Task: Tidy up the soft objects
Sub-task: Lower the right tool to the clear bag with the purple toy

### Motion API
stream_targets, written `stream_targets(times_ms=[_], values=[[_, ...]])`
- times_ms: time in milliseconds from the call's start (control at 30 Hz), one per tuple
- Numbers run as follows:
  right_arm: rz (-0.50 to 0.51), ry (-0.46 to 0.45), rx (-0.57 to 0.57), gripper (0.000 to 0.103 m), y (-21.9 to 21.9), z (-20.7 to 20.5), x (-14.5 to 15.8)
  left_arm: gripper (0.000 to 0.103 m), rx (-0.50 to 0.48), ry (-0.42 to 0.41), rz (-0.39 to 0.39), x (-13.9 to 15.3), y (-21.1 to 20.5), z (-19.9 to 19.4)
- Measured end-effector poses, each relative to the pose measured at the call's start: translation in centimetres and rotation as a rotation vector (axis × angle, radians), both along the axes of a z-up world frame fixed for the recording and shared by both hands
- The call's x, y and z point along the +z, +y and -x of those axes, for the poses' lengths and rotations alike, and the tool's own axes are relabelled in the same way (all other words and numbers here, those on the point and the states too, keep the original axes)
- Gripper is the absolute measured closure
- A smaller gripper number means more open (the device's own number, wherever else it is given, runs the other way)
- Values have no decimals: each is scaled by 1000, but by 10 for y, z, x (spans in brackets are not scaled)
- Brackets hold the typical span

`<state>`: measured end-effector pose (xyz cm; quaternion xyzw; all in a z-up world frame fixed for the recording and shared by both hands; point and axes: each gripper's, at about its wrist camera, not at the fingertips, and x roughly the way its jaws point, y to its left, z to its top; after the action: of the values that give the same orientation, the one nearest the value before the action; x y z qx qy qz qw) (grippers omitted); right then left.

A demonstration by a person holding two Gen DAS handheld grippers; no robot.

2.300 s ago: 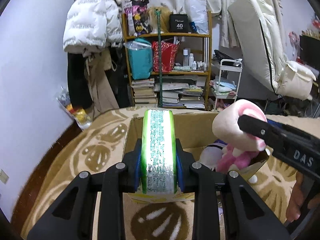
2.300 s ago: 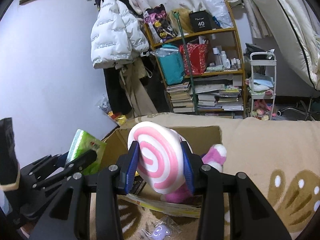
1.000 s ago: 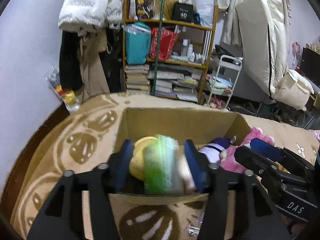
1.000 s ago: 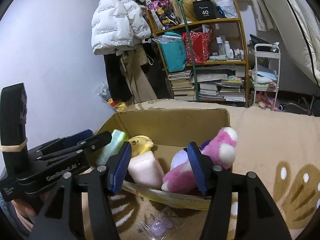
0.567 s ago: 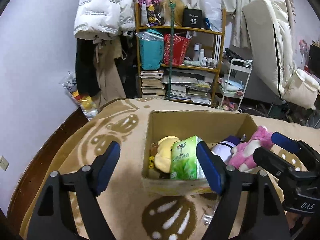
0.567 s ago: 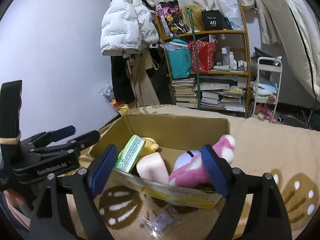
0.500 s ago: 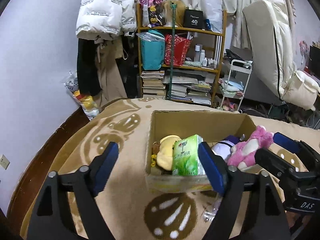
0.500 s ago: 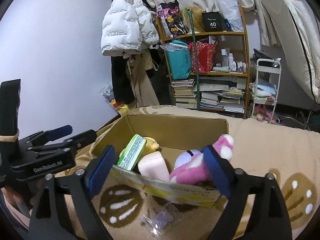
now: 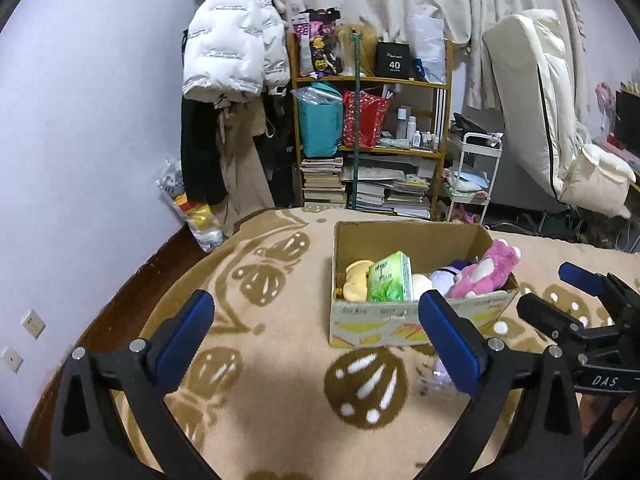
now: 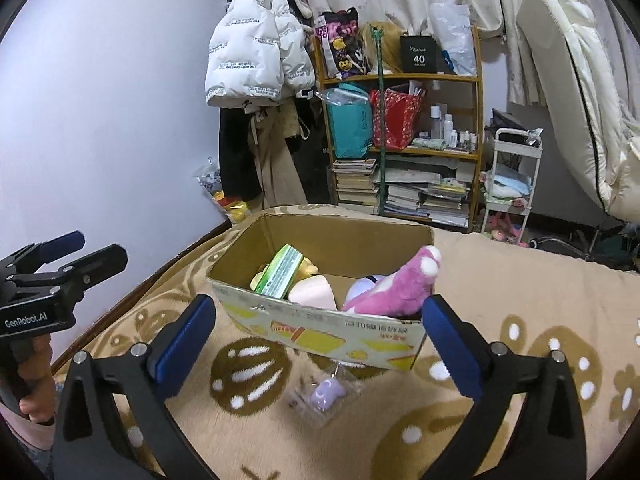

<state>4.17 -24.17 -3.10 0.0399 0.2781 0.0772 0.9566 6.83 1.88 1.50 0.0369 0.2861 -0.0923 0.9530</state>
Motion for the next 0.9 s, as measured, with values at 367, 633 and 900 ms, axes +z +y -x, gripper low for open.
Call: stream_targets(times_ms=[367, 633, 900], values=[[60, 38, -16, 0, 13, 17, -6, 2, 5, 16, 4, -6, 11, 18], [86, 121, -34, 0, 14, -1, -28, 2, -8, 49, 4, -17, 8, 4], [95, 206, -48, 0, 15, -23, -54, 2, -16, 100, 10, -31, 5, -15]])
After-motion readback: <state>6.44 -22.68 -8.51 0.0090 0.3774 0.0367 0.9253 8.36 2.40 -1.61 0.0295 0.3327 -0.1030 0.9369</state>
